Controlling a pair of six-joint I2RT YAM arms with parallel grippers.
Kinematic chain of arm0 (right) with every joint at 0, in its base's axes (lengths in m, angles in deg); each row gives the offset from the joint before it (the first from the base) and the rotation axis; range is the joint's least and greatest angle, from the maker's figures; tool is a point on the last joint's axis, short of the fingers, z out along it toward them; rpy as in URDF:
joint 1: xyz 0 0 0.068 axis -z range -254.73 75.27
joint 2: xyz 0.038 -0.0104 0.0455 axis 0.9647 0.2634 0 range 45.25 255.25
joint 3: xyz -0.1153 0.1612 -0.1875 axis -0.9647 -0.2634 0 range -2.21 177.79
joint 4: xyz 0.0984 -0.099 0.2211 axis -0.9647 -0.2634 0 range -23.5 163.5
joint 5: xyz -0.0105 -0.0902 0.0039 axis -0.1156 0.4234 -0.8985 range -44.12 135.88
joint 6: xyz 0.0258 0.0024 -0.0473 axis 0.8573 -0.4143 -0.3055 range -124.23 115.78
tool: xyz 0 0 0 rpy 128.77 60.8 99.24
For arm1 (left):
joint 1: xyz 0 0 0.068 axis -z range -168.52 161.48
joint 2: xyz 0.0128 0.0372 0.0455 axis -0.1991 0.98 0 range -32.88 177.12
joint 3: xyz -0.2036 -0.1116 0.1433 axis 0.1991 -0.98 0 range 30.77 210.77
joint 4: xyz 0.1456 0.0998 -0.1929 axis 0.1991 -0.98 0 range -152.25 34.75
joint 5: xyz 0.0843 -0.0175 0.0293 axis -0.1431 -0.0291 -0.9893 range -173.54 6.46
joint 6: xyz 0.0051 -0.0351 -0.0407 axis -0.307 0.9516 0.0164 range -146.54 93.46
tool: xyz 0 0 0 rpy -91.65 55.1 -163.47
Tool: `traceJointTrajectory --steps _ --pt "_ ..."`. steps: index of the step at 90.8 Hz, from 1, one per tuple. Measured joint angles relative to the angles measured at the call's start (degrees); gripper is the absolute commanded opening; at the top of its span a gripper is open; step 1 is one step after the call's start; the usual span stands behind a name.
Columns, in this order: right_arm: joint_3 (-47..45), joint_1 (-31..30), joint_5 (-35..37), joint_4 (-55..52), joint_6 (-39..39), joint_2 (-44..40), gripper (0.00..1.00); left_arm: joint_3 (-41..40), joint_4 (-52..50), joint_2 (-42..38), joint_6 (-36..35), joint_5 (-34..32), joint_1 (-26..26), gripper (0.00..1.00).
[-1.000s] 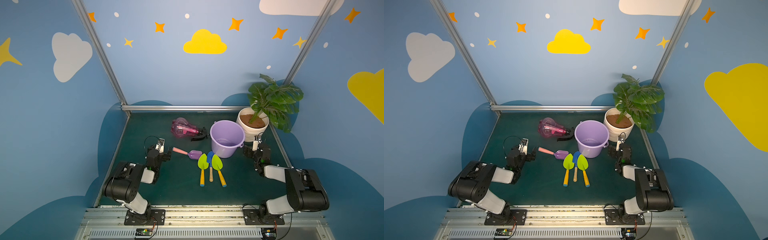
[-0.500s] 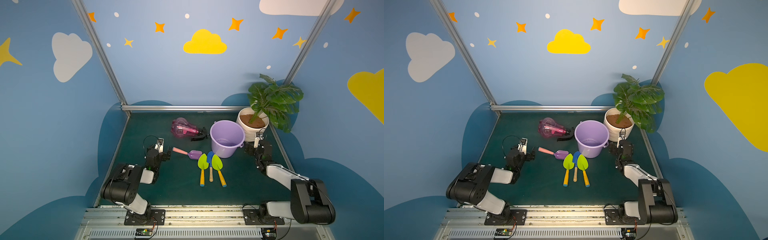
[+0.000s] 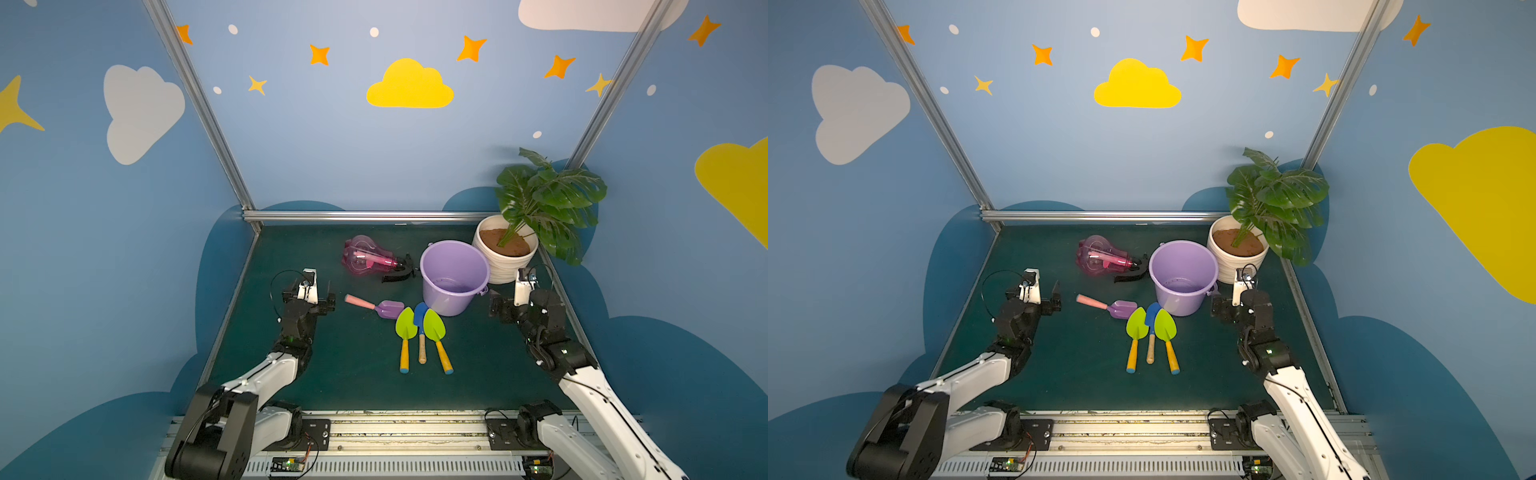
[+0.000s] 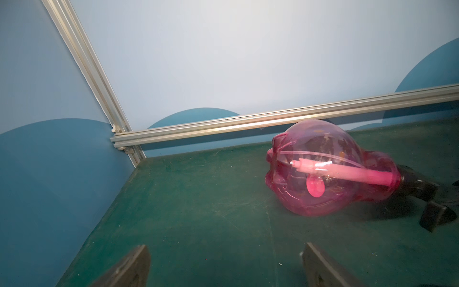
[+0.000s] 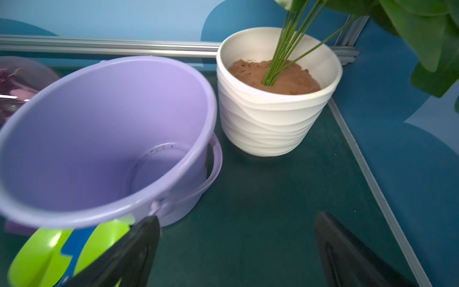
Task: Organize the gardening tools
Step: Pick up the gardening tool from the center of the board.
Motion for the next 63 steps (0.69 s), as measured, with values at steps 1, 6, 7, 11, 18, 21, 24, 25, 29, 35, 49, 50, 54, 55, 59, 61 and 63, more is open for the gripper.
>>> traceJointTrajectory --steps 1,6,7,11,18,21,24,25,29,35,49,50,54,55,59,61,63 --pt "0.1 -0.4 -0.3 -0.5 0.2 -0.6 0.98 0.1 -0.7 -0.5 0.1 0.1 0.1 1.0" --pt "1.1 -2.1 -2.2 -4.1 1.3 -2.6 0.98 0.7 -4.1 -3.0 1.3 0.6 0.5 1.0" --pt "1.5 -2.7 -2.6 -5.0 1.5 -3.1 0.98 0.9 -4.8 -3.4 1.5 0.8 0.5 1.0" --pt "2.8 -4.2 -3.7 -7.6 2.4 -3.9 0.98 1.7 -7.6 -5.0 2.4 1.2 0.9 1.0" --pt "5.6 -6.8 -5.2 -12.5 4.3 -4.3 0.98 3.5 -12.0 -7.3 4.1 1.4 1.7 1.0" --pt "6.7 -7.8 -5.6 -14.5 5.0 -4.3 0.98 4.4 -13.9 -8.0 4.7 1.5 2.1 1.0" --pt "7.8 -9.0 -6.3 -16.7 5.9 -4.0 0.98 5.3 -15.5 -8.4 5.4 1.5 2.5 1.0" --pt "8.1 -9.4 -6.4 -17.2 6.2 -3.8 0.98 5.6 -16.0 -8.5 5.7 1.5 2.6 1.0" --pt "9.2 -10.9 -6.8 -20.0 7.2 -2.9 0.98 6.7 -17.8 -8.7 6.5 1.6 3.1 1.0" --pt "10.4 -13.4 -7.1 -23.8 8.9 -0.5 0.98 8.0 -20.4 -8.7 8.0 2.2 3.6 1.0" --pt "11.2 -19.7 -6.4 -30.3 12.2 7.4 0.98 11.6 -27.8 -7.7 12.0 3.3 3.9 1.0" --pt "11.1 -20.2 -6.2 -30.5 12.4 7.8 0.98 12.0 -28.3 -7.6 12.3 3.3 3.9 1.0" --pt "11.0 -22.3 -5.5 -31.2 13.2 9.4 0.98 12.7 -29.7 -7.4 13.4 3.6 3.9 1.0" --pt "10.9 -23.1 -5.3 -31.4 13.4 9.9 0.98 12.9 -30.0 -7.4 13.6 3.7 3.9 1.0" --pt "10.7 -25.2 -4.6 -31.5 14.1 11.0 0.98 13.2 -31.2 -7.3 14.5 3.9 3.9 1.0" --pt "10.6 -26.1 -4.3 -31.5 14.3 11.5 0.98 13.4 -31.8 -7.4 15.0 4.0 3.9 1.0" --pt "10.5 -26.9 -4.0 -31.5 14.6 11.9 0.98 13.5 -32.4 -7.4 15.3 4.2 3.9 1.0"
